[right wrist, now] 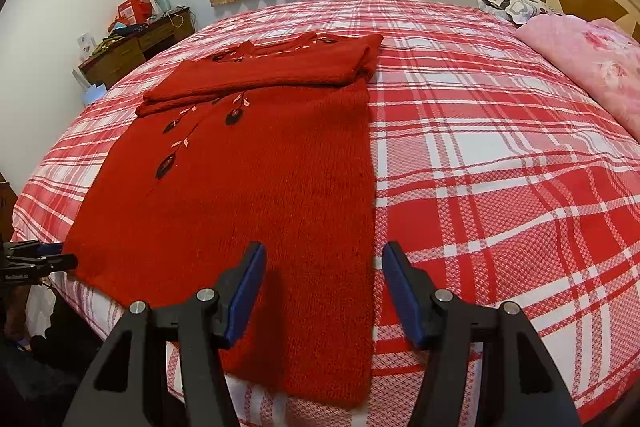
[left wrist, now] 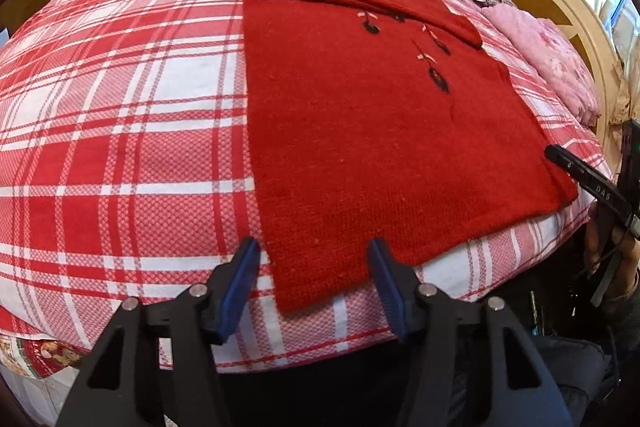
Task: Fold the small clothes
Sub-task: 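Lower the left gripper to the sweater hem and pinch it, then lift the hem with the left gripper and fold it up over the collar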
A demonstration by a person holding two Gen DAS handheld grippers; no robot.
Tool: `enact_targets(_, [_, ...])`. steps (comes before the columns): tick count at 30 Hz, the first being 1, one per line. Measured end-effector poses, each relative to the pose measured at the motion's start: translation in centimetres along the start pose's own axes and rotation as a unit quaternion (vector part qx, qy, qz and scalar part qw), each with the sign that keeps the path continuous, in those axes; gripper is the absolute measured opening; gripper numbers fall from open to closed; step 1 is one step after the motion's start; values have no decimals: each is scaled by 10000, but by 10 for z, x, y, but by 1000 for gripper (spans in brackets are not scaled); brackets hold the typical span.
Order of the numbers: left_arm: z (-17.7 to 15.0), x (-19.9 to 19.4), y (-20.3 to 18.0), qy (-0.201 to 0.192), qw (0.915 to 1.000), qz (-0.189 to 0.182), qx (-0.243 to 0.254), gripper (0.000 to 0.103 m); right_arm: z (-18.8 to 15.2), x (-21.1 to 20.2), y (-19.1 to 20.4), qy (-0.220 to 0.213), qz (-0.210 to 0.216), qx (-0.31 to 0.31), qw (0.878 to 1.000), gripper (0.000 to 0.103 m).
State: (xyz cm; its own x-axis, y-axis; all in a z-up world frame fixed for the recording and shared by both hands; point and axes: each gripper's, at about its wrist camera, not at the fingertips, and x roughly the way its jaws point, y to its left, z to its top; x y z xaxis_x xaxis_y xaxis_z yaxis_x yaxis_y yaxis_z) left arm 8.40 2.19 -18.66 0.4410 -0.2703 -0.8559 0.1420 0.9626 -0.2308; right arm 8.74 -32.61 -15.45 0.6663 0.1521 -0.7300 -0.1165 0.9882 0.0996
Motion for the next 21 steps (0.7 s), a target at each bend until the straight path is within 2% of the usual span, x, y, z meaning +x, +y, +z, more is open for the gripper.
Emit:
enact_targets(1, [-1,0,-1,-4,10000,32,16,56,0,0,0,-1,4,10,10000,61])
enact_targets(2, [-2,0,-1,-5,10000,82,28,50,0,0,-1,0,12,30,10000,61])
enact_targets(4, [-2,-1,1,-33,9999,155,21,34,-1,-3,-3,5,27,72,10000,61])
enact_targets(5, [-2,-1,1,-48,9999,141,33,15,-1,-5,-4,9,35,87,10000,61])
enact_targets(6, [-1,-2,1,-56,9999,119,61,13,-2,-8,-5,18,41,100,9999,61])
enact_targets(17, [2,-11,10,-161,9999,42,-14,10,-23,-39,-31,146,486,706,9962,61])
enact_targets(21, [5,-14,12,-206,9998,5,-55,10,-28,-36,-21,363,683,560,9954,46])
